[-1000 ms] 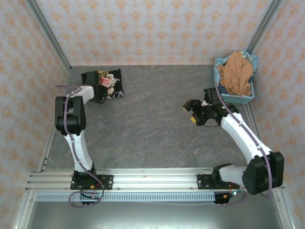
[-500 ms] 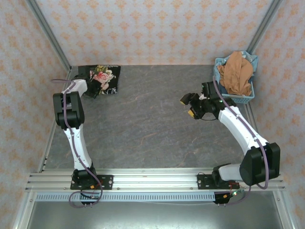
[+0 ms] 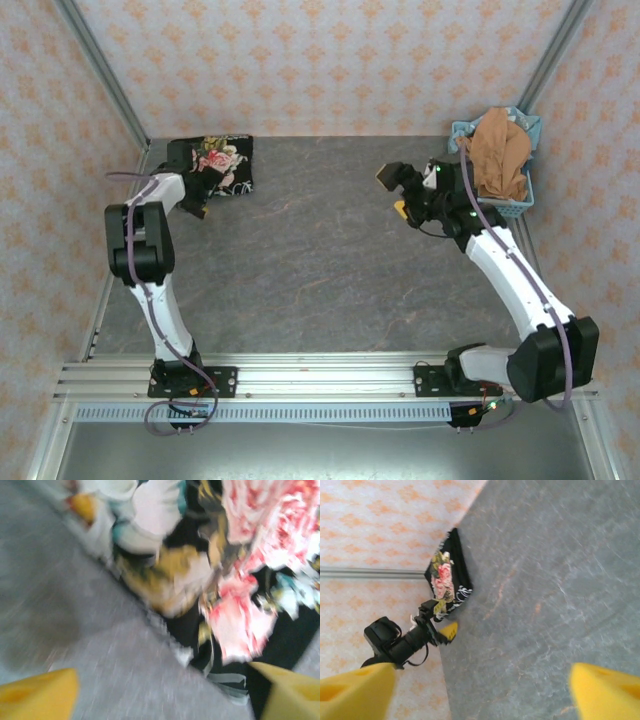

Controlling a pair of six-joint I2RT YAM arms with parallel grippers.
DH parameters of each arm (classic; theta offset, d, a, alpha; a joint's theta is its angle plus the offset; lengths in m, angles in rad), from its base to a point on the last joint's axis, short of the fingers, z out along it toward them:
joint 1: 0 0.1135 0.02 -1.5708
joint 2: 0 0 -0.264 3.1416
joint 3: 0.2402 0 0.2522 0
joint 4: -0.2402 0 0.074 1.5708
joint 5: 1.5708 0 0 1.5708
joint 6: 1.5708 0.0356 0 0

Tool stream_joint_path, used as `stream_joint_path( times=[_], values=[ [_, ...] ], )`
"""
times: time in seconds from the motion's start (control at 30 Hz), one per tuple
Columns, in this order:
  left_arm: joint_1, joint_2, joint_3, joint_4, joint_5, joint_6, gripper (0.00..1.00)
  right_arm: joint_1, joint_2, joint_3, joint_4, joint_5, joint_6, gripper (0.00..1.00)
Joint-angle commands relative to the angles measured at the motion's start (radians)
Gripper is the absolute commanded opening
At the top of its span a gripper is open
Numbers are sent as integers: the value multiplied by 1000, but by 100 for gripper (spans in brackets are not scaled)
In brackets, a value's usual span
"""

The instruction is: Fold and stack the t-shirts

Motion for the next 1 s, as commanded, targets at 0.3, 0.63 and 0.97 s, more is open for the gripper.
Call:
stream_joint_path(
  times=[0.3, 0.63, 0.97],
  values=[
    [-174, -713, -158, -353, -349, 139, 100, -11, -103, 279, -227, 259, -150, 99],
    [-301, -1197, -660, -50, -924, 442, 100, -14, -189, -36, -240, 872, -383, 99],
    [-263, -976, -1105, 651, -764, 726, 100, -80, -257, -744, 517, 995, -749, 99]
  ],
)
